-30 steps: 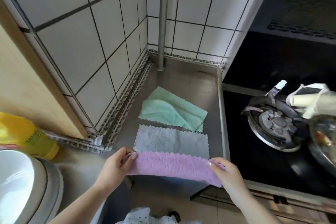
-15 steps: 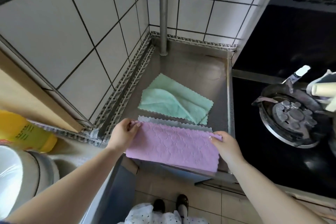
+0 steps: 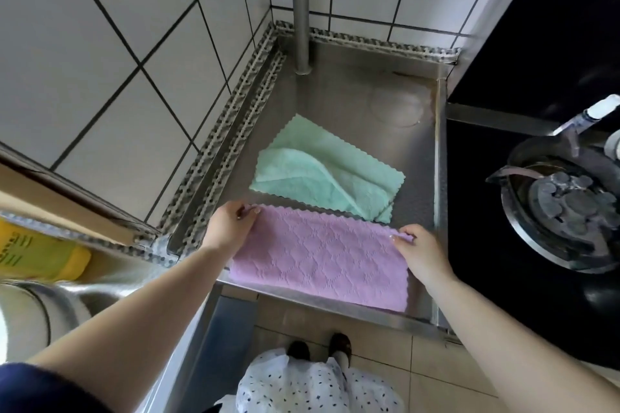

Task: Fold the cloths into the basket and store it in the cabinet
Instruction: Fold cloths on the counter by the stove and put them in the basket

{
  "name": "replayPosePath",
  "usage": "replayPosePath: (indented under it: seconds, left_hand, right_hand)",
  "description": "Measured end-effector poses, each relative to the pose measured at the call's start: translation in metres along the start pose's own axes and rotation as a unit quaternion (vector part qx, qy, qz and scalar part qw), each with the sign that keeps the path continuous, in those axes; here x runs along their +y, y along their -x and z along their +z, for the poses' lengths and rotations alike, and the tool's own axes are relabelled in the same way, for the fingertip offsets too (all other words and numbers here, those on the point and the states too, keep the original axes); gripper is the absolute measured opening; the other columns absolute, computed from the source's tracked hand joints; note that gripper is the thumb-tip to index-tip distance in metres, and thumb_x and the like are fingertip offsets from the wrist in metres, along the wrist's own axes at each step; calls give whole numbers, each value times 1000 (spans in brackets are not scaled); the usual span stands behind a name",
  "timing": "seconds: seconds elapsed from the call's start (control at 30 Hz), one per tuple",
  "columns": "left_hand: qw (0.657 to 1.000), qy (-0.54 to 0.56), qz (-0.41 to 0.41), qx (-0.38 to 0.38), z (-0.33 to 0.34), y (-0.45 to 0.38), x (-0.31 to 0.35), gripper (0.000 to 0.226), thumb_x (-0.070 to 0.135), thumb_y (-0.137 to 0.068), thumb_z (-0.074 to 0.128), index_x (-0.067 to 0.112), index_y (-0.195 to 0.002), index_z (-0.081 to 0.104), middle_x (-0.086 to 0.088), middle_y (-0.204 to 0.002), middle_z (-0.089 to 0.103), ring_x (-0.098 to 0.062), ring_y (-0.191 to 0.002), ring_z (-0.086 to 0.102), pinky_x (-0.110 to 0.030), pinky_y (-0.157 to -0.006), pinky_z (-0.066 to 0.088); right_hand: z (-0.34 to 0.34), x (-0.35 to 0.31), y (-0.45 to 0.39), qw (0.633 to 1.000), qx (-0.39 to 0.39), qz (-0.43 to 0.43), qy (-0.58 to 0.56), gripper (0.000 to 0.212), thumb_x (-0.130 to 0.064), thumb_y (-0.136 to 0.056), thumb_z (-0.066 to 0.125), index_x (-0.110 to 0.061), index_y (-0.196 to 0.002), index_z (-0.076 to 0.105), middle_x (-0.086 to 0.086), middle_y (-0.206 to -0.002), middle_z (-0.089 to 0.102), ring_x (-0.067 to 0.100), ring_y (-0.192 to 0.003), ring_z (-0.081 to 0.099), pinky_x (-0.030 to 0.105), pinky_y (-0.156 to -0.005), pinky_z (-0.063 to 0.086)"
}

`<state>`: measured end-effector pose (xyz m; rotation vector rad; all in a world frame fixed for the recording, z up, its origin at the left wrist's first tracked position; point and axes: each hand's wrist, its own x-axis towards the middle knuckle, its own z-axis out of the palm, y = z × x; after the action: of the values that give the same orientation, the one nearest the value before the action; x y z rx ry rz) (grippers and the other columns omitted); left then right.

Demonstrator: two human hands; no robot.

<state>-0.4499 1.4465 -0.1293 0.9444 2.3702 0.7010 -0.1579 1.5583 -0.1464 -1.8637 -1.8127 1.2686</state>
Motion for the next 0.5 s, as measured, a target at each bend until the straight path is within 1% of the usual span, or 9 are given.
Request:
replayPosePath:
  seconds: [0.07, 0.13, 0.2, 0.27, 0.33, 0.37, 0.43, 0.47, 0.5]
  left_hand:
    - [1000, -12, -13, -6, 3, -4, -2, 26, 27, -93, 56, 7, -77, 57, -1, -66, 52, -24, -68, 50, -27, -52, 34]
    - [1000, -17, -23, -10, 7, -7, -5, 26, 28, -93, 55, 5, -80, 56, -1, -66, 51, -24, -69, 50, -25, -50, 33]
    - [999, -17, -23, -14, 8, -8, -4, 24, 27, -93, 56, 6, -83, 59, -3, -71, 55, -24, -73, 51, -28, -53, 33]
    - [1000, 3, -24, -6, 7, -8, -4, 19, 24, -93, 56, 7, -97, 63, -6, -86, 62, -22, -80, 53, -27, -66, 39]
    - [999, 37, -17, 25, 5, -2, -5, 26, 21, -92, 57, 9, -114, 60, -6, -103, 62, -21, -93, 55, -28, -80, 42]
    - [998, 32, 8, 53, 4, 3, -6, 28, 20, -91, 57, 10, -118, 58, -7, -110, 60, -22, -100, 54, -30, -86, 42]
    - [988, -27, 114, 105, 9, 22, -6, 28, 16, -91, 53, 8, -118, 58, -9, -114, 59, -25, -108, 53, -33, -93, 40]
    - [977, -53, 176, 110, 16, 33, -3, 29, 13, -90, 50, 6, -117, 59, -10, -116, 60, -28, -110, 54, -36, -96, 41]
    - [965, -69, 233, 96, 26, 44, 1, 34, 13, -88, 47, 5, -119, 60, -12, -120, 61, -29, -113, 55, -39, -98, 43]
  right_hand:
    - [0, 1, -3, 1000, 1, -3, 0, 5, -15, -88, 60, -13, -90, 56, -1, -76, 54, 17, -67, 47, 26, -57, 33]
    - [2, 1, -4, 1000, 2, -5, 3, 6, -16, -88, 60, -14, -92, 56, 2, -81, 56, 16, -67, 48, 26, -57, 34]
    - [3, 1, -6, 1000, 3, -1, 1, 9, -17, -89, 60, -14, -97, 57, 3, -90, 59, 18, -77, 53, 26, -64, 36]
    - [1, 1, -4, 999, 24, 6, -34, 15, -17, -89, 60, -14, -104, 59, 5, -101, 64, 18, -88, 57, 25, -73, 38]
    - [-5, -4, 5, 995, 65, -10, -70, 22, -18, -91, 58, -16, -113, 58, 3, -113, 63, 14, -101, 57, 24, -84, 38]
    - [-8, -7, 14, 993, 84, -36, -74, 25, -17, -92, 57, -17, -117, 57, -1, -119, 60, 11, -108, 55, 22, -90, 36]
    - [-2, -17, 38, 988, 97, -111, -43, 29, -13, -93, 53, -16, -122, 56, -4, -125, 54, 7, -116, 47, 21, -98, 31]
    - [8, -21, 49, 984, 81, -155, -16, 31, -12, -93, 52, -15, -124, 56, -4, -130, 51, 7, -121, 43, 22, -103, 28]
    - [24, -25, 60, 978, 57, -198, 24, 34, -12, -94, 50, -14, -127, 55, -4, -136, 47, 9, -128, 39, 26, -109, 25]
